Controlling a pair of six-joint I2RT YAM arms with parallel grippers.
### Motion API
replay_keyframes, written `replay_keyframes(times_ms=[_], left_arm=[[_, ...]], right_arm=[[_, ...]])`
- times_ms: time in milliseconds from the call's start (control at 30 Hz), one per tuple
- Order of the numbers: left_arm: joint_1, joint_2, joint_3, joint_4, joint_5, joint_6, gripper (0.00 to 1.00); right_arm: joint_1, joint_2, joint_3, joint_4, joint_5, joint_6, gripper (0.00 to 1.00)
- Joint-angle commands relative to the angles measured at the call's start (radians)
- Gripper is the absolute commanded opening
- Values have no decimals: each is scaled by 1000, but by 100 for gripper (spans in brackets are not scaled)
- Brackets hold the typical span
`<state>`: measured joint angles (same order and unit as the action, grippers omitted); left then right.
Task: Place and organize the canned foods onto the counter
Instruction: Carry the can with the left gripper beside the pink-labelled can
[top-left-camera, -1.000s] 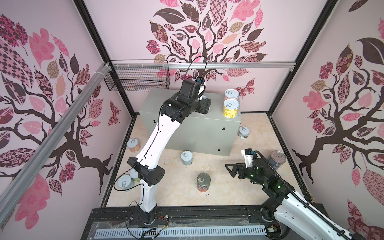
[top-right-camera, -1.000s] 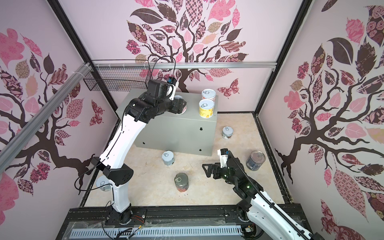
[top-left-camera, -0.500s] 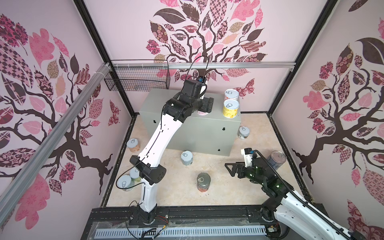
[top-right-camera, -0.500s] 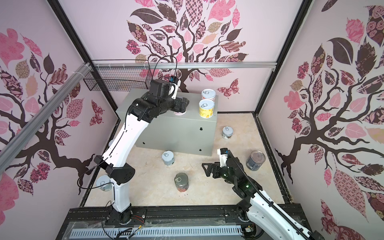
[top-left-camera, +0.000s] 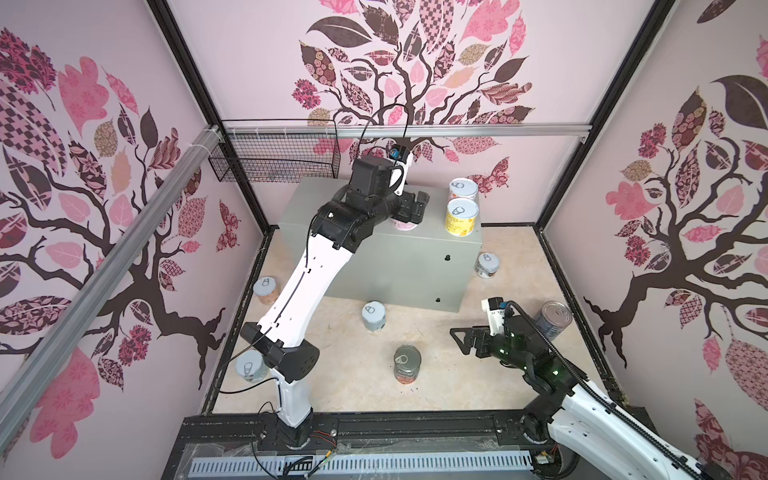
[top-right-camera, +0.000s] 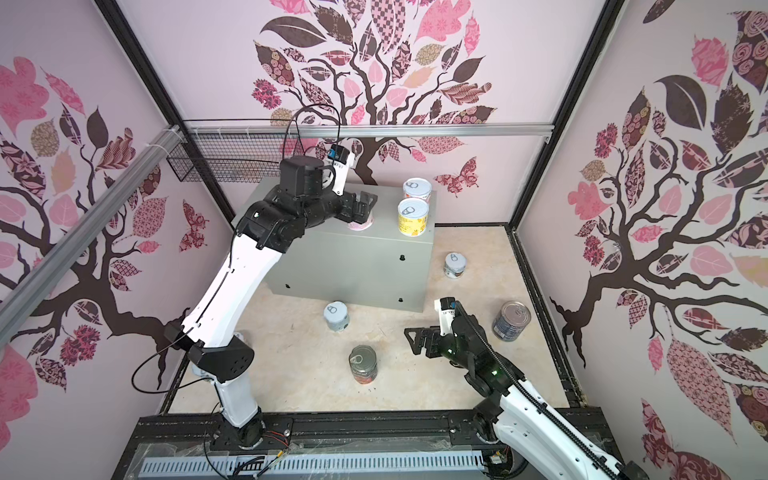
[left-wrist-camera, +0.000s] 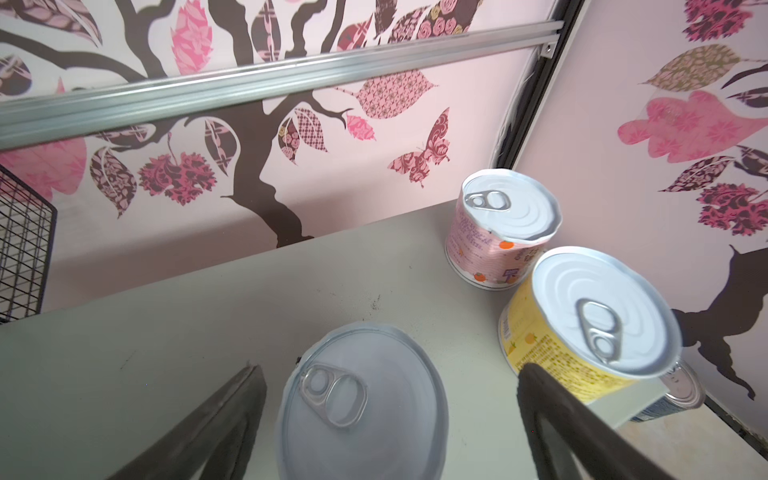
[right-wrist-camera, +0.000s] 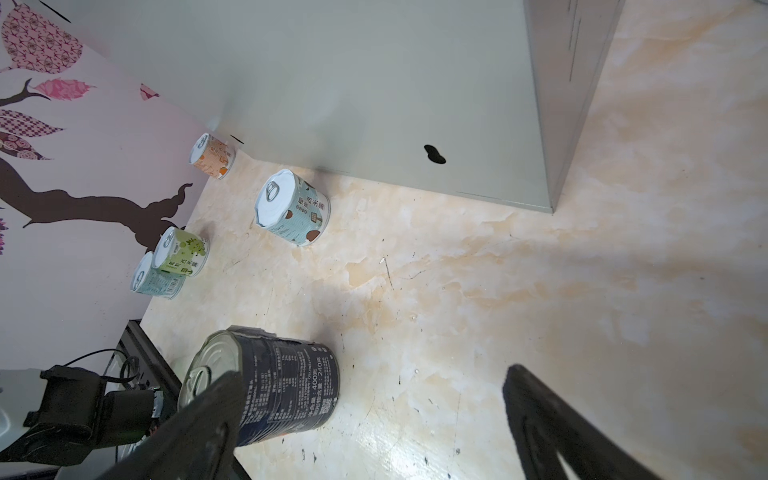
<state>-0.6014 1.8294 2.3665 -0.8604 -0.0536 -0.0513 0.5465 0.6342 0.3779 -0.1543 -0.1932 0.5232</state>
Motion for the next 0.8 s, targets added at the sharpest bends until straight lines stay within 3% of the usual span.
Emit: replay_keyframes(times_ms=[0,200,500,767], left_arm=[[-3,-58,-80,60,36,25,98],[2,-161,-261,160,55,37,98],[62,-182,-374,234,160,-68,98],[71,-175,-449,265,133,-68,97]], right_arm=[[0,1,33,-14,6,1,100],[0,7,40,-17,10,11,100],[0,21,44,-14,17,21,100],[0,49,39,-2,8,11,100]])
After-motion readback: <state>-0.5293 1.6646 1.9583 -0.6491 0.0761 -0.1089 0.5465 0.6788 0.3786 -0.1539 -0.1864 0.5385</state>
